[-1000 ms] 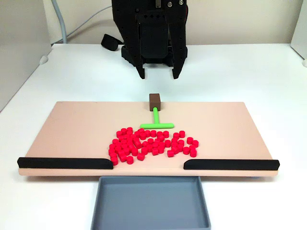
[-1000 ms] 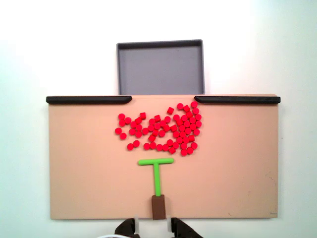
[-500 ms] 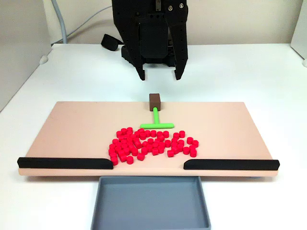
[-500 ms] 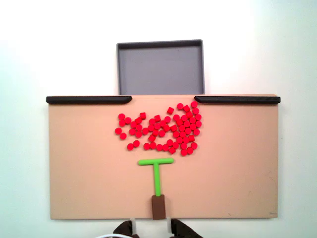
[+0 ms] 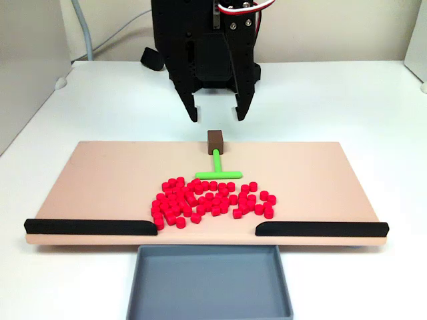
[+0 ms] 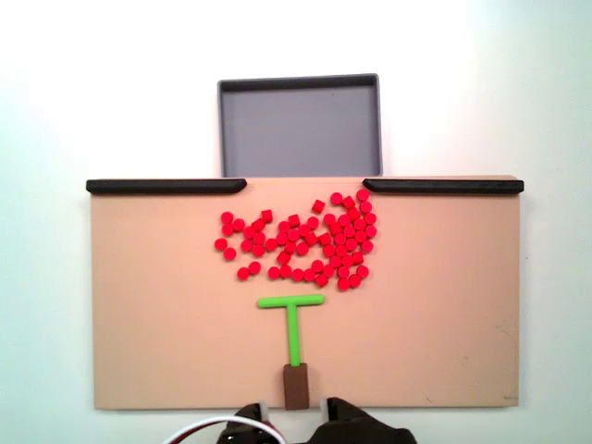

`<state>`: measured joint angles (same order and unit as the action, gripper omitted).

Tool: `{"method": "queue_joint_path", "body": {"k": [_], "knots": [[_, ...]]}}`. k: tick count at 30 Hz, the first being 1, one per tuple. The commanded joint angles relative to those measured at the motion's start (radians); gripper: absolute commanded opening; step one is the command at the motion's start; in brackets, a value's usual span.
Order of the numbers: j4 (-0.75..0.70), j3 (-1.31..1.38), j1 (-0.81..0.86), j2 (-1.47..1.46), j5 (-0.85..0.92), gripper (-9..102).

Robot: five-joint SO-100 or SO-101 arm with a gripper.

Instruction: Grasp a green tool by the dark brown handle.

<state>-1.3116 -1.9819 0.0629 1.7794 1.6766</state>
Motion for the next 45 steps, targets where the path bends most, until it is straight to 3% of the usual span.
{"method": "queue_joint_path", "body": {"k": [1,45], "knots": [[0.020,0.003,0.012,-0.005,0.008,19],[0.133,-0.063,-0.020,-0.040,-0.064,16]]}}
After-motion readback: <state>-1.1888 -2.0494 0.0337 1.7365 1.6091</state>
